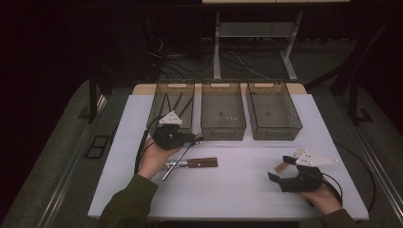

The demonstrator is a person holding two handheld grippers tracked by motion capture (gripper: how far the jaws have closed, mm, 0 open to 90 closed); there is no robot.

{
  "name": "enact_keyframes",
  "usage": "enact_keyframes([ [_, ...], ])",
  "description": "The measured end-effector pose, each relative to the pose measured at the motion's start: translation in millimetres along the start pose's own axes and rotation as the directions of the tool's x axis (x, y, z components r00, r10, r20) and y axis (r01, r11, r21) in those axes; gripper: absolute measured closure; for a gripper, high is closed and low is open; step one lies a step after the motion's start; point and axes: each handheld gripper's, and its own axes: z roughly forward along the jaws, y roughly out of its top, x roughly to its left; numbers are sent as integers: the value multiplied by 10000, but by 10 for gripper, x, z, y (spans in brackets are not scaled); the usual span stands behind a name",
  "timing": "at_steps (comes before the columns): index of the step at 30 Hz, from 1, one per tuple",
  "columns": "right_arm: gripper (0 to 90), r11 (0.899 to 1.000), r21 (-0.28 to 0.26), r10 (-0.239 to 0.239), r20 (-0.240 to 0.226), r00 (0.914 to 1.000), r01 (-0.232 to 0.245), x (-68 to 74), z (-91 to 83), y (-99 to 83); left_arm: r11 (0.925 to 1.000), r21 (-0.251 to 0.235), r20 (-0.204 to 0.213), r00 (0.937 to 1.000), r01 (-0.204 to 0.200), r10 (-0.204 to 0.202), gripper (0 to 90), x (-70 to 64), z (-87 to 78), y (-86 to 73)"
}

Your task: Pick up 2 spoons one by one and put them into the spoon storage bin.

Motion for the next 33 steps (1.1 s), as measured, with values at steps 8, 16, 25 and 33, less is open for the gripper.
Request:
enact_keyframes([
  [8, 111, 10000, 0, 70, 37, 10000, -70, -9, 1, -8, 9996, -211, 224, 9995, -209, 214, 891, 15, 42, 257],
  [16, 111, 10000, -30, 90, 3, 10000, -90, -7, -3, -6, 9987, -334, 136, 9992, -382, 386, 891, 89, 101, 517],
  [25, 111, 9999, -81, 125, -24, 9999, -125, -8, -5, -2, 9978, -503, -186, 9990, -426, 417, 891, 161, 233, 762],
  [33, 111, 9999, -85, 97, -56, 9999, -98, 0, 5, 3, 9964, -730, -397, 9984, -420, 392, 891, 264, 396, 949],
])
